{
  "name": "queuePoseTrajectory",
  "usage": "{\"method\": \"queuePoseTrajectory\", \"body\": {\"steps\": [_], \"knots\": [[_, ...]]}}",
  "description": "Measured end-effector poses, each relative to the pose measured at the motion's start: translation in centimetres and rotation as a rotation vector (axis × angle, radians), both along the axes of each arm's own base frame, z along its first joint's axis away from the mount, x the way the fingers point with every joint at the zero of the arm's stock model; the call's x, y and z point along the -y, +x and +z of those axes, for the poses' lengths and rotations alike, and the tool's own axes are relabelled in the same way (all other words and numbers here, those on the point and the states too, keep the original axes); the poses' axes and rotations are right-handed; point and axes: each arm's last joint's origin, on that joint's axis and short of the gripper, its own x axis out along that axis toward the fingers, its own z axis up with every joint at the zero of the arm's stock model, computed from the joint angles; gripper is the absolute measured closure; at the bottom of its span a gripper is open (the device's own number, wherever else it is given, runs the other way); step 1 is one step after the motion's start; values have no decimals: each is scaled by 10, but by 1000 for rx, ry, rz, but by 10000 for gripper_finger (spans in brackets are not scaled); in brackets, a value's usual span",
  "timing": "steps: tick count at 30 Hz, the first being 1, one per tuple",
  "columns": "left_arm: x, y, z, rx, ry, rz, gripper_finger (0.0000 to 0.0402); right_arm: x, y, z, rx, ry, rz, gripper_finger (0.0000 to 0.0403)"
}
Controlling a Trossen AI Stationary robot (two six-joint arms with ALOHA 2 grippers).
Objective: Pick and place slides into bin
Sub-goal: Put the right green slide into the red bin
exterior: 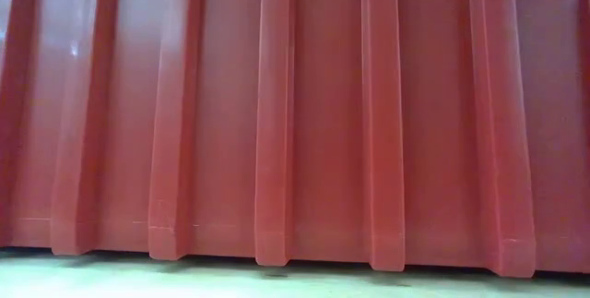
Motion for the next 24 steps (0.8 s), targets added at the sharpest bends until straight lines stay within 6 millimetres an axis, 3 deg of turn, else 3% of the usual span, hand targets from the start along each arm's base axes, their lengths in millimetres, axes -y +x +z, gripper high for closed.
{"method": "queuePoseTrajectory", "body": {"steps": [5,9,16,24], "knots": [[-25,-11,-1,-15,1,52,228,-14,-21,-1,188,-39,-152,91],[-50,-15,-6,-51,39,57,231,-17,-53,-11,262,-59,-326,91],[-98,-23,-18,-64,65,43,235,-19,-101,-51,227,-25,-512,91],[-116,-26,-23,-38,45,-10,236,-20,-123,-97,239,55,-653,88]]}}
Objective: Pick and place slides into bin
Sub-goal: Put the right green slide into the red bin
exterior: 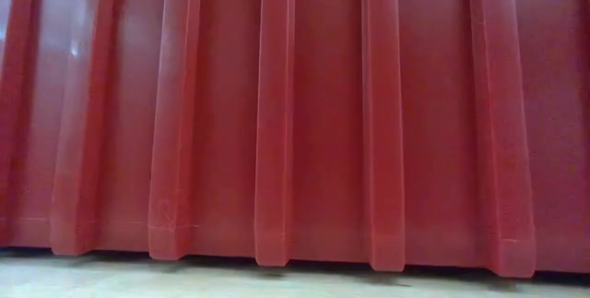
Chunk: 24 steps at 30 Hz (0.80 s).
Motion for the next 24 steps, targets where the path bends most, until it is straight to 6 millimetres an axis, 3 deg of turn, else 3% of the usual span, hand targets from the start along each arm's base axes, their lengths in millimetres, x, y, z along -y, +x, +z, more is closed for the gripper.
{"method": "queuePoseTrajectory", "body": {"steps": [11,24], "knots": [[2,0,-5,-35,-44,-2,241,-3,-28,-21,167,6,-78,41],[9,6,-5,-2,-100,-11,249,-8,-45,-53,294,-17,-120,41]]}}
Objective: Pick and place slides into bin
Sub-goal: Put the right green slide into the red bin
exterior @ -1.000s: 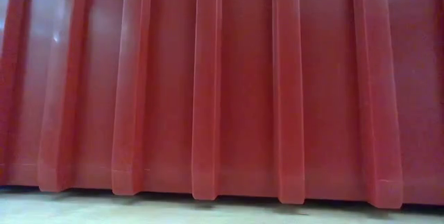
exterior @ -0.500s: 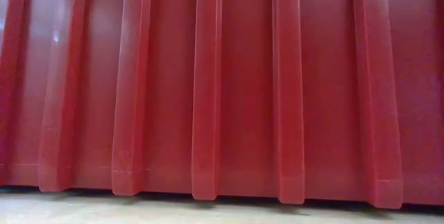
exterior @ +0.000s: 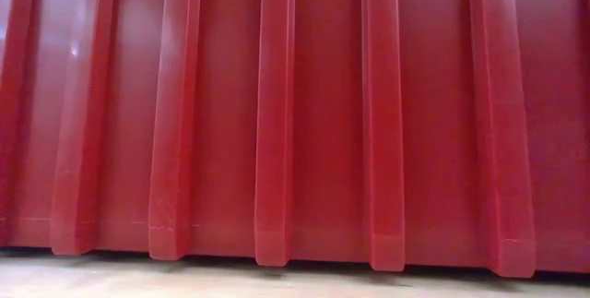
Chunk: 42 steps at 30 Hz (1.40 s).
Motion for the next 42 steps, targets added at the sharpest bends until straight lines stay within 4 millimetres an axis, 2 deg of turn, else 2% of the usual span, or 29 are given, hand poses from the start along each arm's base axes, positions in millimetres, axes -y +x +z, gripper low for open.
{"method": "queuePoseTrajectory", "body": {"steps": [7,12,15,20,26,34,42], "knots": [[1,1,0,14,-26,6,252,7,2,0,54,-97,1,41],[1,1,0,12,-22,6,253,15,5,-12,83,-63,33,43],[1,1,0,11,-19,3,257,23,11,-12,140,-120,59,48],[1,1,0,10,-18,4,264,23,11,-17,147,-84,40,66],[1,1,0,7,-11,1,260,25,16,-23,205,-19,-73,97],[1,0,0,2,-2,-2,271,26,28,-23,247,-90,-142,170],[1,0,0,-3,6,-5,280,27,28,-21,230,-125,-180,301]]}}
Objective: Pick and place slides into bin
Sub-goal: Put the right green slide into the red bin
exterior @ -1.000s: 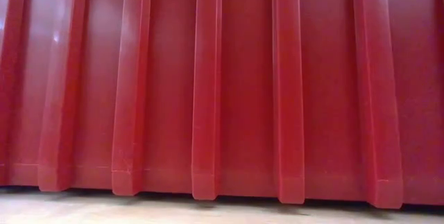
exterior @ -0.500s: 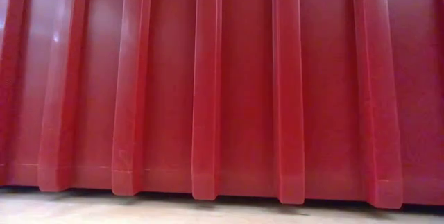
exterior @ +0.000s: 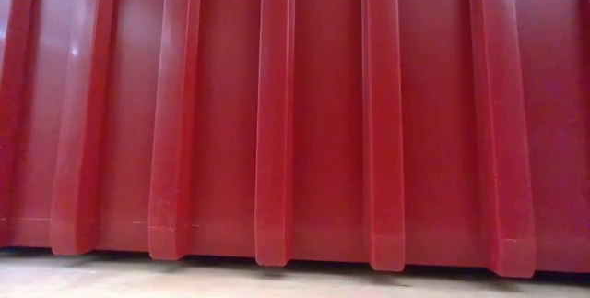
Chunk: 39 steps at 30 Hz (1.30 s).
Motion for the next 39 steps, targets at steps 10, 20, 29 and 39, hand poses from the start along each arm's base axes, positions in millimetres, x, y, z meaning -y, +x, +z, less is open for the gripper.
{"method": "queuePoseTrajectory", "body": {"steps": [10,20,29,39], "knots": [[0,0,0,8,-12,4,284,-8,5,15,-30,-100,68,353],[6,9,9,135,-46,0,287,-25,-2,92,-93,-514,101,353],[31,11,31,259,-97,-46,299,-43,1,213,-527,-966,358,353],[63,-23,76,361,-35,-77,317,-90,61,317,-730,-1412,727,353]]}}
